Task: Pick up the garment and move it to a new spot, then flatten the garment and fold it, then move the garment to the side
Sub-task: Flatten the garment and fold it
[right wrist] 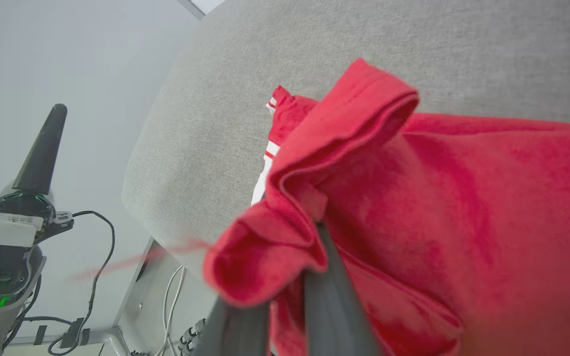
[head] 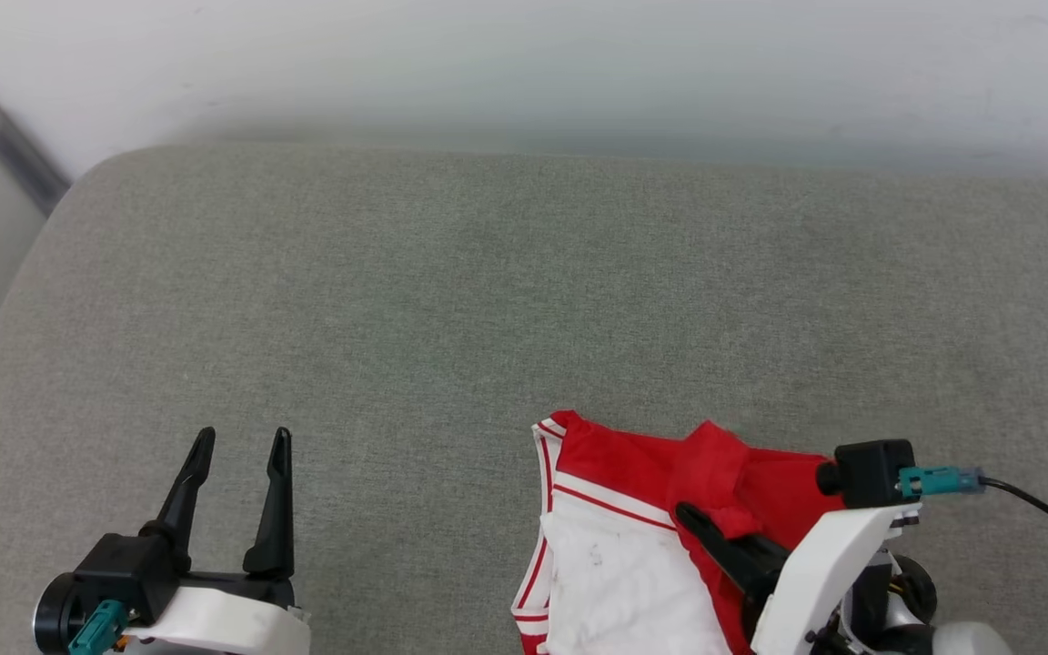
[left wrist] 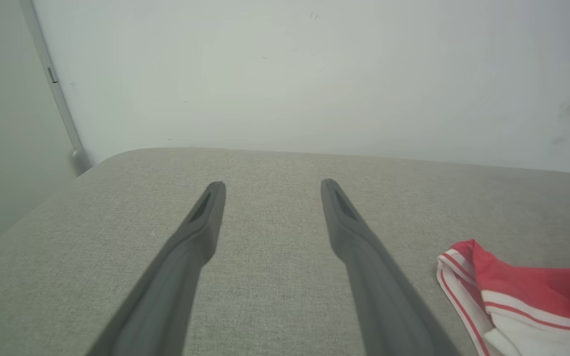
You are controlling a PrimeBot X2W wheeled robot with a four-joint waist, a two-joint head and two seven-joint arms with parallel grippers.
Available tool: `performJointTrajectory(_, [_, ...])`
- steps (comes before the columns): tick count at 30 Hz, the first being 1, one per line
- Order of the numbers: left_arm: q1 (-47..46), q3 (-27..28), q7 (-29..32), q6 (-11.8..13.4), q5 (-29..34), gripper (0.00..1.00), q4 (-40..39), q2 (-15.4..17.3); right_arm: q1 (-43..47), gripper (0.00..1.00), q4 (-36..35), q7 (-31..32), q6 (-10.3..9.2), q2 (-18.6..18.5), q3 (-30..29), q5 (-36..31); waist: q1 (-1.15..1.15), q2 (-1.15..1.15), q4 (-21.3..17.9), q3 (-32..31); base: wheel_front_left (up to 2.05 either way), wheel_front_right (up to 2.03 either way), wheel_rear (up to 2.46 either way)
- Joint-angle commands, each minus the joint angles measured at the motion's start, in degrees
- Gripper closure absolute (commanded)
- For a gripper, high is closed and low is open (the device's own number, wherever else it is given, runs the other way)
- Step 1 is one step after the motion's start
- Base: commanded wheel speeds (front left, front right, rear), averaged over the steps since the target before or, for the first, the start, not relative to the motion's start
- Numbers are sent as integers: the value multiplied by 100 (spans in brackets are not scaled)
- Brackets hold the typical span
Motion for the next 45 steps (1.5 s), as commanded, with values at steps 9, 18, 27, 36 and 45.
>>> performJointTrajectory(9, [-85, -62, -13, -6, 6, 0, 27, 19, -532, 35, 1258, -980, 1, 11, 615, 127, 0, 0, 188, 93, 0, 0, 0])
performJointTrajectory(18, [-67, -29, -13, -6, -13, 0, 46, -7, -764, 0, 1408, -1123, 0, 9, 1243, 360, 0, 0, 127, 79, 0, 0, 0])
performJointTrajectory(27, [-70, -34, -13, -6, 5, 0, 43, -20, -1100, 0, 1125, -1165, 0, 10, 945, -301, 0, 0, -85, 3, 0, 0, 0])
performJointTrajectory(36, [-138, -67, -13, -6, -7, 0, -32, -38, -1600, 0, 824, -2068, 0, -741, 305, -2179, 0, 0, -267, -30, 0, 0, 0])
performJointTrajectory(45, [-139, -83, -13, -7, -46, 0, -187, -83, -1091, 0, 651, -3360, -1, -1019, -729, -2740, 0, 0, -346, -10, 0, 0, 0])
